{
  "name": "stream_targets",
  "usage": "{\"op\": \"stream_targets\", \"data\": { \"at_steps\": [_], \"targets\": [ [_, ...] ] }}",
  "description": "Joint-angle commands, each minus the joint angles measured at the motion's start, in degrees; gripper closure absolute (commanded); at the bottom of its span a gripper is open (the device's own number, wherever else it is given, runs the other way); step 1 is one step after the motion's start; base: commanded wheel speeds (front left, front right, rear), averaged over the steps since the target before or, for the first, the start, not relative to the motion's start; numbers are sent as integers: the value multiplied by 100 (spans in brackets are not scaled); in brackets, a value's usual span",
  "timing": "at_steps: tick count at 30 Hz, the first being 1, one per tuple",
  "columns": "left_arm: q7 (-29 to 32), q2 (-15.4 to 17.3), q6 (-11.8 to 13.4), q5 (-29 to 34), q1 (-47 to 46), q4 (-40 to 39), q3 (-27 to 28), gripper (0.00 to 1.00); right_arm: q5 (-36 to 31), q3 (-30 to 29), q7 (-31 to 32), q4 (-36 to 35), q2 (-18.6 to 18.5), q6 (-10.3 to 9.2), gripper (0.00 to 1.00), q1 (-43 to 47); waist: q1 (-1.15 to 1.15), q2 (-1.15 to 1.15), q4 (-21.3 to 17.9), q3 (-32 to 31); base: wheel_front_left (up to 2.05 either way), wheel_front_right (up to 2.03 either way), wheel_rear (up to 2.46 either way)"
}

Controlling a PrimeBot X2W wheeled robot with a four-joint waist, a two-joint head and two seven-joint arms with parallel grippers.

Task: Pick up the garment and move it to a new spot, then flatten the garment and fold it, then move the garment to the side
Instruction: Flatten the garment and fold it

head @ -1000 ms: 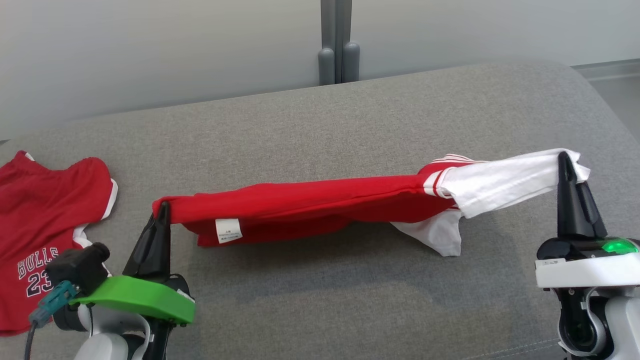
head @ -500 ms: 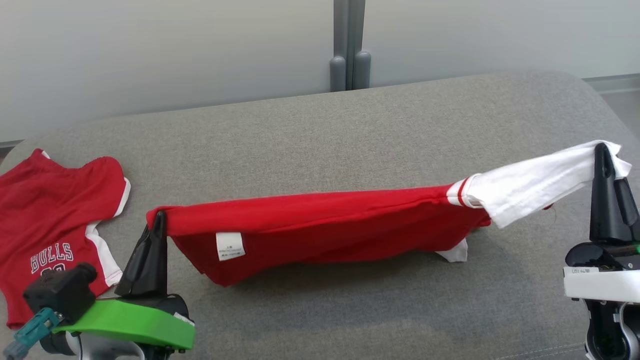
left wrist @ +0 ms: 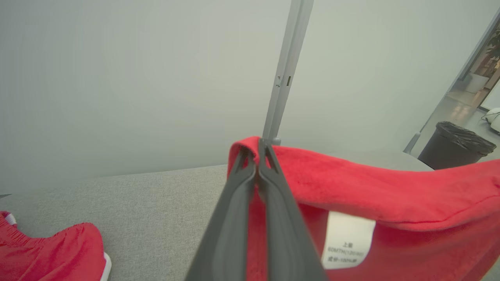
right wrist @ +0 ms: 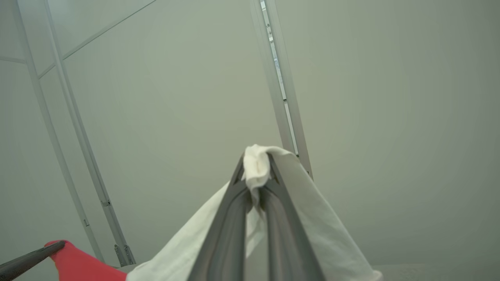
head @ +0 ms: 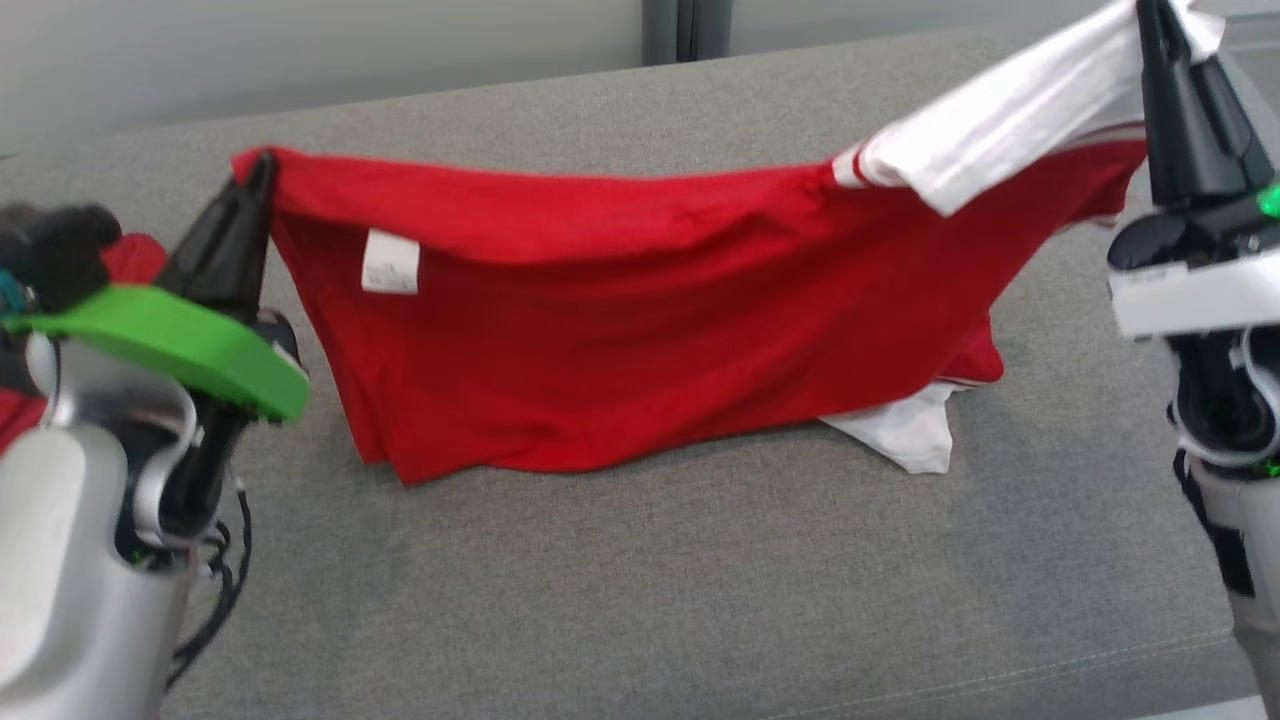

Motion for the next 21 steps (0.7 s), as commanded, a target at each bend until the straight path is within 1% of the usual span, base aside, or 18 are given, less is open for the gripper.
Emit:
{"op": "stream_targets", "data": {
  "at_steps": [1,3,6,9,10,12,14,17,19,21],
  "targets": [
    [24,40,-48,37,-279,72,-1,100,37,30,23,70,-72,2,100,-207,0,0,-99,728,0,0,0],
    [200,118,-204,146,-1072,444,-77,100,204,209,141,374,-242,2,100,-940,0,0,-97,1102,0,0,0],
    [406,113,-385,312,-2299,1030,-225,100,356,454,374,908,-488,2,100,-2045,0,0,-41,1642,0,0,0],
    [488,20,-535,409,-3570,1699,-319,100,456,681,579,1495,-640,2,100,-3275,0,0,9,2137,0,0,0],
    [496,-2,-571,448,-3992,1937,-350,100,547,701,618,1699,-615,2,100,-3706,0,0,18,2287,0,0,0],
    [406,-155,-637,338,-4767,2415,-282,100,565,775,613,2148,-603,2,100,-4555,0,0,11,2519,0,0,0],
    [229,-104,-689,525,-5503,2905,-359,100,673,792,543,2659,-507,3,100,-5355,0,0,10,2679,0,0,0],
    [-199,-219,-732,604,-6380,3633,-362,100,677,816,239,3401,-432,2,100,-6507,0,0,21,2767,0,0,0],
    [-509,-333,-748,575,-6823,4054,-337,100,582,959,-34,3790,-407,2,100,-7046,0,0,47,2748,0,0,0],
    [-712,-394,-764,495,-7091,4456,-329,100,575,1159,-321,4067,-395,2,100,-7358,0,0,70,2689,0,0,0]
  ]
}}
